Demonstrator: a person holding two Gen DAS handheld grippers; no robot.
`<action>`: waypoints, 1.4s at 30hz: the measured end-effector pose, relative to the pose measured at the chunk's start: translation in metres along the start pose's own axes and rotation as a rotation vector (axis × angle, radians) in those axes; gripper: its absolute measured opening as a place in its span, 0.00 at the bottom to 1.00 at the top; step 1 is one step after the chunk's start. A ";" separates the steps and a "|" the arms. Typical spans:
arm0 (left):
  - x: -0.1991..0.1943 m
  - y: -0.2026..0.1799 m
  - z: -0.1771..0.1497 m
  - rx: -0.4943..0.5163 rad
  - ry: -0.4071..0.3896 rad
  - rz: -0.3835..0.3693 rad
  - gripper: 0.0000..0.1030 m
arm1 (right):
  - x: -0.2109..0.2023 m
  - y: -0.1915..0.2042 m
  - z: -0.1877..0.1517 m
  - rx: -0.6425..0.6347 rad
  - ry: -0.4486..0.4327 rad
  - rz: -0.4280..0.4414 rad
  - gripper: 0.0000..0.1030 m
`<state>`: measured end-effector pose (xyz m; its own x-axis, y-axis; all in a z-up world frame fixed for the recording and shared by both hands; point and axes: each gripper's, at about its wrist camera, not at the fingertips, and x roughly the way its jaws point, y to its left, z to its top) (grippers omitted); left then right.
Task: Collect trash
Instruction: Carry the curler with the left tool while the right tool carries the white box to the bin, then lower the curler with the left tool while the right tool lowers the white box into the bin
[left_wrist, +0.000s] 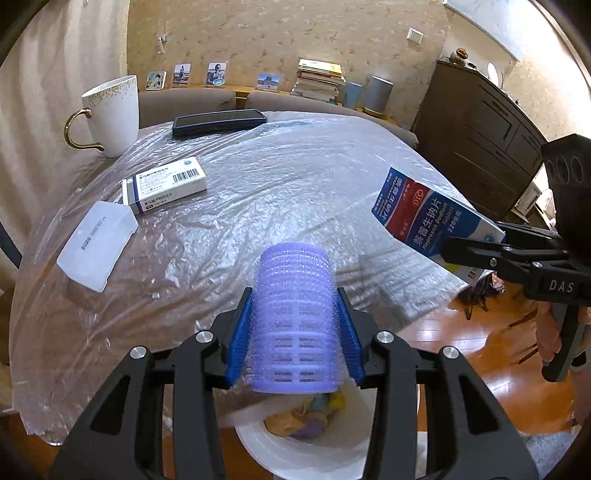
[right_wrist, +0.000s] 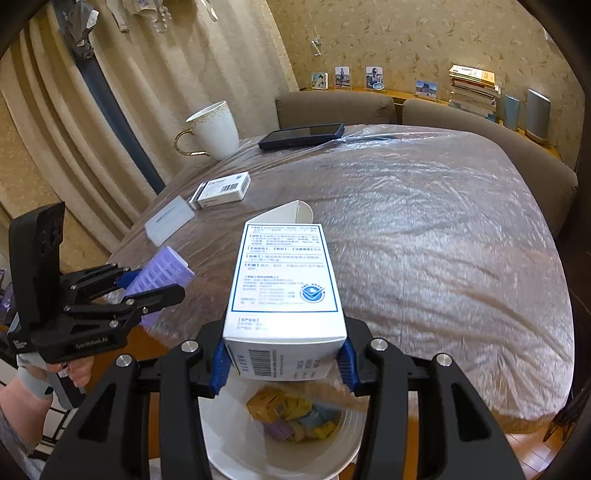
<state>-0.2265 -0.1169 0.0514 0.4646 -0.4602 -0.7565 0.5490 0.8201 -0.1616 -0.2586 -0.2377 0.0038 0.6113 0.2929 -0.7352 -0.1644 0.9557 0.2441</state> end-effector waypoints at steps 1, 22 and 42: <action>-0.001 -0.001 -0.001 0.002 0.002 -0.002 0.43 | -0.002 0.001 -0.003 -0.005 0.004 0.005 0.45; -0.015 -0.037 -0.046 0.057 0.106 -0.051 0.43 | -0.031 0.005 -0.063 -0.058 0.138 0.073 0.45; 0.016 -0.045 -0.084 0.054 0.219 -0.048 0.43 | 0.001 0.004 -0.101 -0.056 0.294 0.091 0.45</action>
<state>-0.3024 -0.1325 -0.0062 0.2784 -0.4085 -0.8693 0.6059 0.7769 -0.1711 -0.3370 -0.2309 -0.0601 0.3434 0.3655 -0.8652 -0.2553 0.9228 0.2885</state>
